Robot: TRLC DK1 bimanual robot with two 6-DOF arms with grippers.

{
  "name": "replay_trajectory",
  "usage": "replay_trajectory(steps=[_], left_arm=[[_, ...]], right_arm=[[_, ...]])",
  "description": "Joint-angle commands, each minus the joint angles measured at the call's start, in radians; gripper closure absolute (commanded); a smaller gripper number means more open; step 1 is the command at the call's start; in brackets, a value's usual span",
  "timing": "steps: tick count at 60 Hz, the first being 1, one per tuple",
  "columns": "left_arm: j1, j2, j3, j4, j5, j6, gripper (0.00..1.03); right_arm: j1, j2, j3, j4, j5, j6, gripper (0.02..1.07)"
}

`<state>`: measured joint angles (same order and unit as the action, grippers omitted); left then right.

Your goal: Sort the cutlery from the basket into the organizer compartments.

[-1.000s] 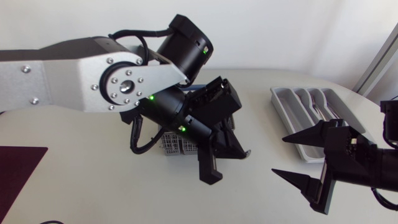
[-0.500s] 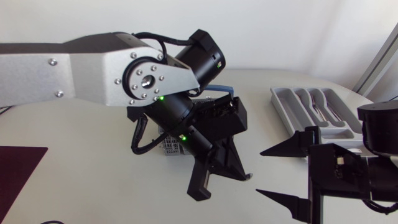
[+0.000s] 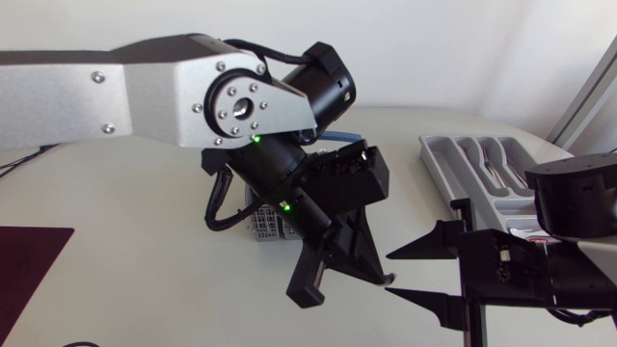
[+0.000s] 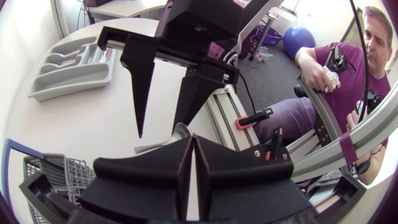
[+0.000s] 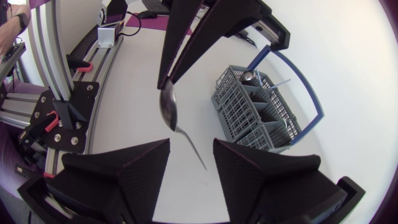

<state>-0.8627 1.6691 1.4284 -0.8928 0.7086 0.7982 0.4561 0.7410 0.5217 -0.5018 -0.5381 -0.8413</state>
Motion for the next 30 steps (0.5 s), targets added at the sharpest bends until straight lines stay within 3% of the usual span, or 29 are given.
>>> replay_trajectory(steps=[1,30], left_arm=[[0.016,0.018,0.038,-0.02,0.032,0.035,1.0],[0.017,0.026,0.056,-0.038,0.06,0.032,1.0]], right_arm=[[0.015,0.012,-0.026,0.009,-0.008,-0.015,0.76],[0.03,0.015,-0.045,0.043,-0.008,0.016,0.87]])
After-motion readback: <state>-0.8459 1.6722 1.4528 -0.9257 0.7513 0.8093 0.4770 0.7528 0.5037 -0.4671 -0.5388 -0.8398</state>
